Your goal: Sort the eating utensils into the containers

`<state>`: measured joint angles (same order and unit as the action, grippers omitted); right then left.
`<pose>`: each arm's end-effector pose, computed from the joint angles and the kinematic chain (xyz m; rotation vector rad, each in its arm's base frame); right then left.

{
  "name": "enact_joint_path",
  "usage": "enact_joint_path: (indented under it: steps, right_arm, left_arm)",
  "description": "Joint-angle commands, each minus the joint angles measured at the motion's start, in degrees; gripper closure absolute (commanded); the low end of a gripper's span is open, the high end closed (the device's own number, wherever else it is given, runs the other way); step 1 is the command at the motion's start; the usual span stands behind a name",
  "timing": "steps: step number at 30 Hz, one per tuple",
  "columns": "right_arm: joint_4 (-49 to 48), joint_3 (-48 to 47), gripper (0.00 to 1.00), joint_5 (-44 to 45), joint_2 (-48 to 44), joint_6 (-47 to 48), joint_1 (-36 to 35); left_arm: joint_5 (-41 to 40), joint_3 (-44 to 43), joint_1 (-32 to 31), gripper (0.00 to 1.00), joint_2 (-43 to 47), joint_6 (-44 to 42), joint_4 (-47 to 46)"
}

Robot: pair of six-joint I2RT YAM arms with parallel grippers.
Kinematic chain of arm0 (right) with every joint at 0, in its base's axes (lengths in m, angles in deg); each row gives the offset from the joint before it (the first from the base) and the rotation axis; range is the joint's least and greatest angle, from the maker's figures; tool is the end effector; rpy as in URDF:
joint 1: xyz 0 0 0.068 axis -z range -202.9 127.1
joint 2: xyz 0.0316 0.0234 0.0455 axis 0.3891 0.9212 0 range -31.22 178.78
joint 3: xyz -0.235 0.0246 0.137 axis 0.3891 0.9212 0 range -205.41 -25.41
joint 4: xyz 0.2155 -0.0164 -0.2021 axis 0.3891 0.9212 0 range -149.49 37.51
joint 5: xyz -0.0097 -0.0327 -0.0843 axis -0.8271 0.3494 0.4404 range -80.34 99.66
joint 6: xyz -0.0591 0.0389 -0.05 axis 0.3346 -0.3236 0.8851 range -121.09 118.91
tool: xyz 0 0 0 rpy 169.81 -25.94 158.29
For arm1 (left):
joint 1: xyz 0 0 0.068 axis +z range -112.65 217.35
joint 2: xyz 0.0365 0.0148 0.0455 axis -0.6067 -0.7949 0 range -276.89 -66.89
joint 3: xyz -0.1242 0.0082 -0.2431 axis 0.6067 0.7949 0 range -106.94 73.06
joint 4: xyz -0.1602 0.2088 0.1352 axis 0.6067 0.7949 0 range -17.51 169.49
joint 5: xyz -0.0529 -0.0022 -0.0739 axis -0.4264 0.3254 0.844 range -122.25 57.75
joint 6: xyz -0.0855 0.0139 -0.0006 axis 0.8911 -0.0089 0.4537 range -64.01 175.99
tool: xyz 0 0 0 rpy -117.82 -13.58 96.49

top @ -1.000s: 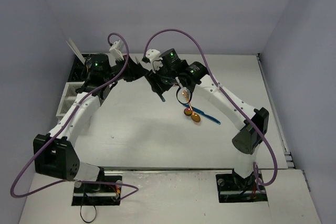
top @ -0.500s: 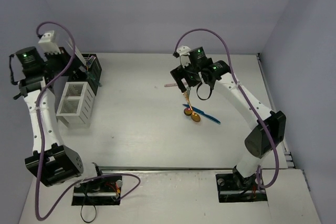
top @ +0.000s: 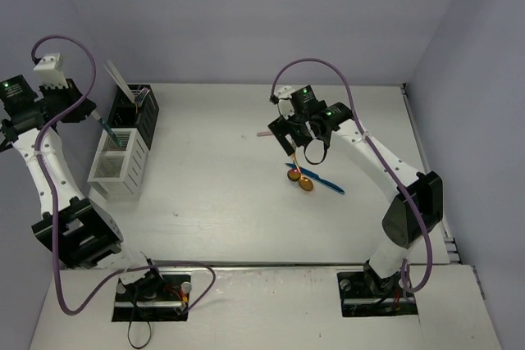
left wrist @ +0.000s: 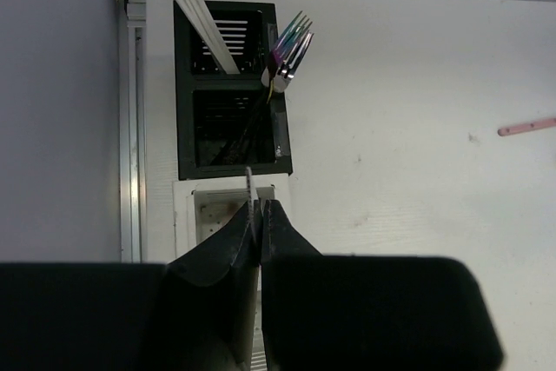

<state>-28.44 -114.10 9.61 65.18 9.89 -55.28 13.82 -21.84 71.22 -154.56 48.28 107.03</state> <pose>0.3834 0.2431 0.3036 -0.8336 2.0955 0.2020 0.3578 0.1738 0.4142 0.0480 1.9081 -0.3351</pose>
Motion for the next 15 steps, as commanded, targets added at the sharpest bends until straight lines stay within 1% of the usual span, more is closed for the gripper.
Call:
enact_joint_path:
  steps: [1, 8, 15]
  right_arm:
    - [-1.7, 0.3, 0.19, 1.8, -0.4, 0.7, -0.1]
    - [-1.7, 1.8, 0.19, 1.8, -0.4, 1.0, 0.2]
    - [-1.7, 3.4, 0.2, 2.5, 0.8, 1.5, 0.7]
  left_arm:
    - [1.5, -4.2, 0.1, 1.0, -1.2, -1.4, -4.8]
    - [1.4, -5.7, 0.0, 1.0, -5.0, -0.7, -7.8]
    - [1.8, -3.4, -0.1, 1.0, -6.7, -2.9, -8.8]
